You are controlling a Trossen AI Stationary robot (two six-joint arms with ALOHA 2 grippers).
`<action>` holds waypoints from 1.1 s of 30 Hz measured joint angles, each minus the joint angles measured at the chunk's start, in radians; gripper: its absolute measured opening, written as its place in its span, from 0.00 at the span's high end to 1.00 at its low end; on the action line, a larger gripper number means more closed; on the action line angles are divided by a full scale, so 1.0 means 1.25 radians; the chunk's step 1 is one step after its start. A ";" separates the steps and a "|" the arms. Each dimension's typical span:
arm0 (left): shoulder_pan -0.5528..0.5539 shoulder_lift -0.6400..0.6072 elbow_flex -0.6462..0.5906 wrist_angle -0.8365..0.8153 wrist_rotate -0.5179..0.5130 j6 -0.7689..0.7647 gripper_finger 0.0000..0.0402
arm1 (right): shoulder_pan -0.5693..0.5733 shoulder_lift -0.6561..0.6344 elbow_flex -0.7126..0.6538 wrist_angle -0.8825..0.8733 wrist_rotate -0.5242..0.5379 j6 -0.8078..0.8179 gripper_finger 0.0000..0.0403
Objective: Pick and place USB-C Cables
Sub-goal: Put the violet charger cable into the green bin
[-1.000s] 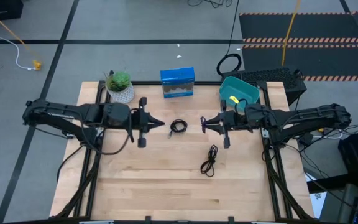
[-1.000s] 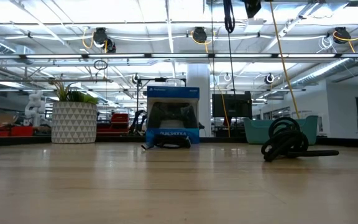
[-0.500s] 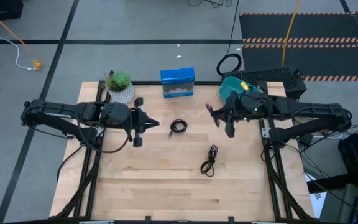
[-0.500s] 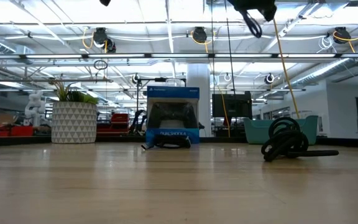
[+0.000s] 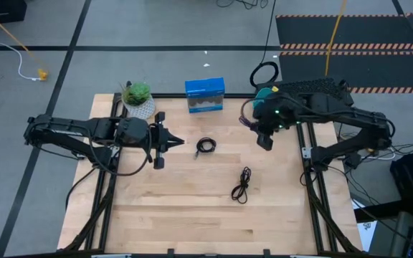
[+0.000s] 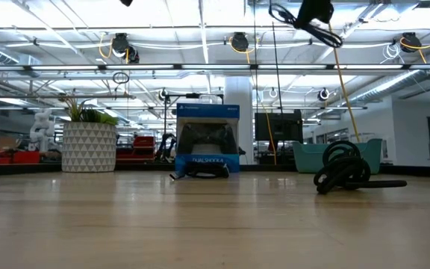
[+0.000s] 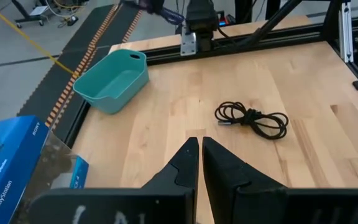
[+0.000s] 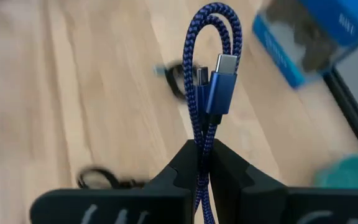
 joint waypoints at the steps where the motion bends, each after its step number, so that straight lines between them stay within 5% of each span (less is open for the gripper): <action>1: 0.000 0.000 0.000 0.000 0.000 0.000 0.94 | -0.005 0.013 0.005 -0.025 0.000 -0.010 0.96; 11: 0.000 0.000 0.000 0.000 0.000 0.000 0.94 | -0.060 0.128 0.009 -0.231 0.000 -0.056 0.96; 33: 0.000 0.000 0.000 -0.001 0.000 -0.002 0.94 | -0.205 0.165 0.009 -0.239 0.001 -0.165 0.96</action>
